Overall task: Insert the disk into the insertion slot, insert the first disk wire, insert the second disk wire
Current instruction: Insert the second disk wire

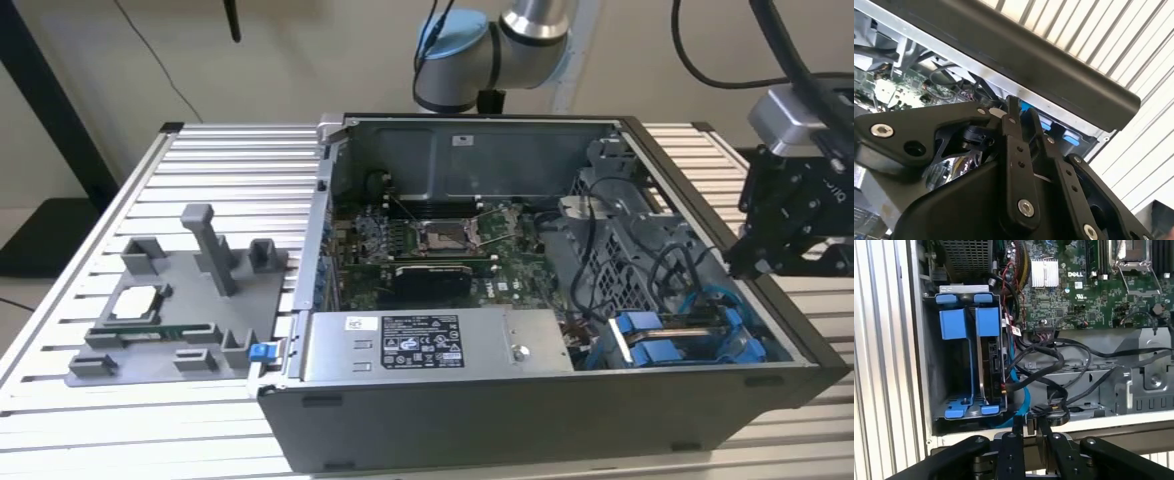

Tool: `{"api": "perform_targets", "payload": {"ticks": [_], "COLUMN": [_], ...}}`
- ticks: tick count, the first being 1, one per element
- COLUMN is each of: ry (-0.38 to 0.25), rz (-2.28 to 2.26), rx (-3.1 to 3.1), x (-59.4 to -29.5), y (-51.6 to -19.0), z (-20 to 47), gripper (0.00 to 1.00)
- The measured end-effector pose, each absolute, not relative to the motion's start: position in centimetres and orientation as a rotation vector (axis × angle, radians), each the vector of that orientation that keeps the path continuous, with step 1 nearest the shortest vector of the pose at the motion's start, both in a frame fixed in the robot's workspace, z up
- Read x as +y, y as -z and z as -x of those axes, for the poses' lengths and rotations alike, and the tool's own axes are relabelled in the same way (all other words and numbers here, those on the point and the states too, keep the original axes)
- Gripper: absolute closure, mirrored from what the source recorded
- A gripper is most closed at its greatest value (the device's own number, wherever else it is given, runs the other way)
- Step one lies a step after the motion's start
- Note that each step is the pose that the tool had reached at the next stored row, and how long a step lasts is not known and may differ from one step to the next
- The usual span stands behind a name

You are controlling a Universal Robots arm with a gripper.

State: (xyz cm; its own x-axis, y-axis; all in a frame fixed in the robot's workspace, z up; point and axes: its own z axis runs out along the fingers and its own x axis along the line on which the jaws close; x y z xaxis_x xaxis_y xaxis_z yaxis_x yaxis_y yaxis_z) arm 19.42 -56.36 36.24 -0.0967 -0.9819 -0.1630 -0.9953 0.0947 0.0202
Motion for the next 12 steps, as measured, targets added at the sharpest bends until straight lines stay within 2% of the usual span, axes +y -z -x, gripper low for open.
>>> {"api": "perform_targets", "payload": {"ticks": [4,12], "ry": [-0.244,-0.27], "rz": [1.996,1.976], "rx": [2.224,2.217], "x": [-56.36,-56.38], "y": [-36.24,-36.32], "z": [-19.37,-19.36], "gripper": [1.0,1.0]}}
